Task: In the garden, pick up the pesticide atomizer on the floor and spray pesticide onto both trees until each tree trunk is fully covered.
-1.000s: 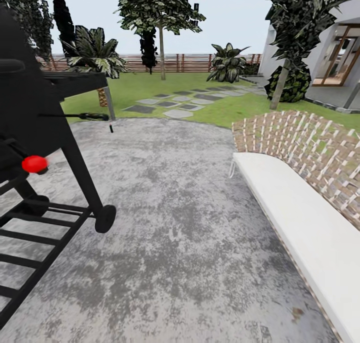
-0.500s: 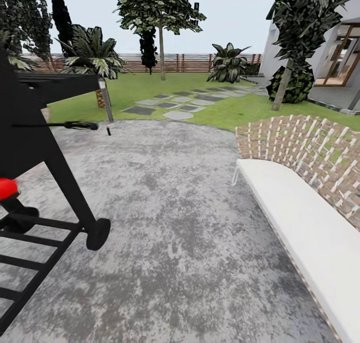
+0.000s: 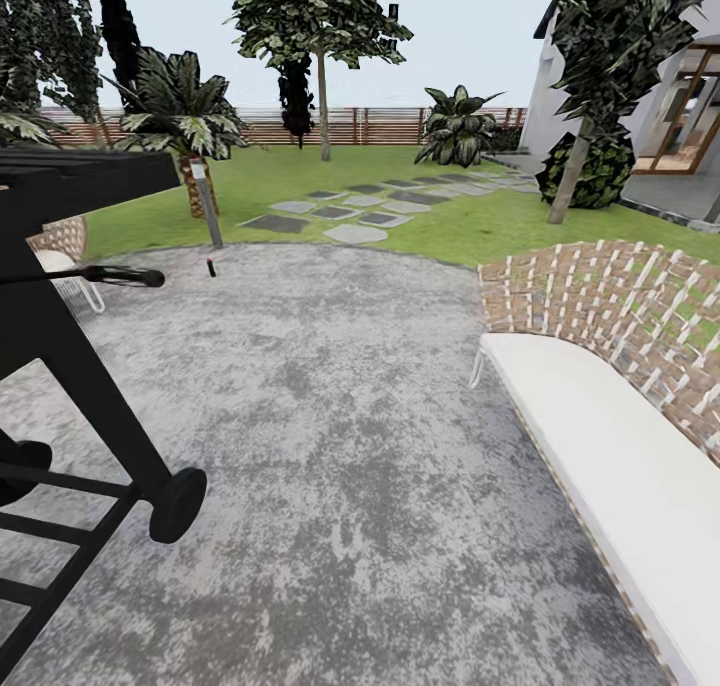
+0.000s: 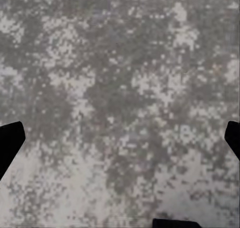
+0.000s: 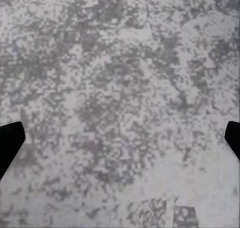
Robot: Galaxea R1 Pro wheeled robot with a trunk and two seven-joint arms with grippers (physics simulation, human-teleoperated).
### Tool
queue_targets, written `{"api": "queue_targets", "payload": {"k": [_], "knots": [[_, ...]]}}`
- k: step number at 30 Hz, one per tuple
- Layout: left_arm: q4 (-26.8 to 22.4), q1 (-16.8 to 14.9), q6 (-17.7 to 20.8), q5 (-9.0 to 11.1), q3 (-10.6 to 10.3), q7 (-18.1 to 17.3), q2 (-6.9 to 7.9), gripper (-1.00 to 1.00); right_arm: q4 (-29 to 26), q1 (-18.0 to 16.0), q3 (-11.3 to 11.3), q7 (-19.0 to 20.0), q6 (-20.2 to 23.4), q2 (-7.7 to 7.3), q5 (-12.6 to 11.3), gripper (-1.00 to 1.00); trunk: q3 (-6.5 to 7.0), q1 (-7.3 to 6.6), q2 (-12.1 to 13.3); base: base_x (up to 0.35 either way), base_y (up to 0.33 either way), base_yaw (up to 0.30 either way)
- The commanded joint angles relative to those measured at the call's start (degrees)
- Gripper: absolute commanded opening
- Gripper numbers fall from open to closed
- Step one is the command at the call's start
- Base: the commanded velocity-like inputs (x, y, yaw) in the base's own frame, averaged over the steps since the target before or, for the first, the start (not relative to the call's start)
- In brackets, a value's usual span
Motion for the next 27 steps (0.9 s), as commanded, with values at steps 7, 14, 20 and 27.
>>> {"api": "queue_targets", "payload": {"k": [7, 14, 20, 27], "knots": [[0.0, 0.0, 0.0, 0.0, 0.0, 0.0, 0.0, 1.0, 0.1, 0.0, 0.0, 0.0, 0.0, 0.0, 0.1, 1.0, 0.0, 0.0, 0.0, 0.338, 0.0, 0.0], [0.0, 0.0, 0.0, 0.0, 0.0, 0.0, 0.0, 1.0, 0.1, 0.0, 0.0, 0.0, 0.0, 0.0, 0.1, 1.0, 0.0, 0.0, 0.0, 0.338, 0.0, 0.0], [0.0, 0.0, 0.0, 0.0, 0.0, 0.0, 0.0, 1.0, 0.1, 0.0, 0.0, 0.0, 0.0, 0.0, 0.1, 1.0, 0.0, 0.0, 0.0, 0.338, -0.041, 0.0], [0.0, 0.0, 0.0, 0.0, 0.0, 0.0, 0.0, 1.0, 0.0, 0.0, 0.0, 0.0, 0.0, -0.11, 0.1, 1.0, 0.0, 0.0, 0.0, 0.336, -0.092, 0.0]]}}
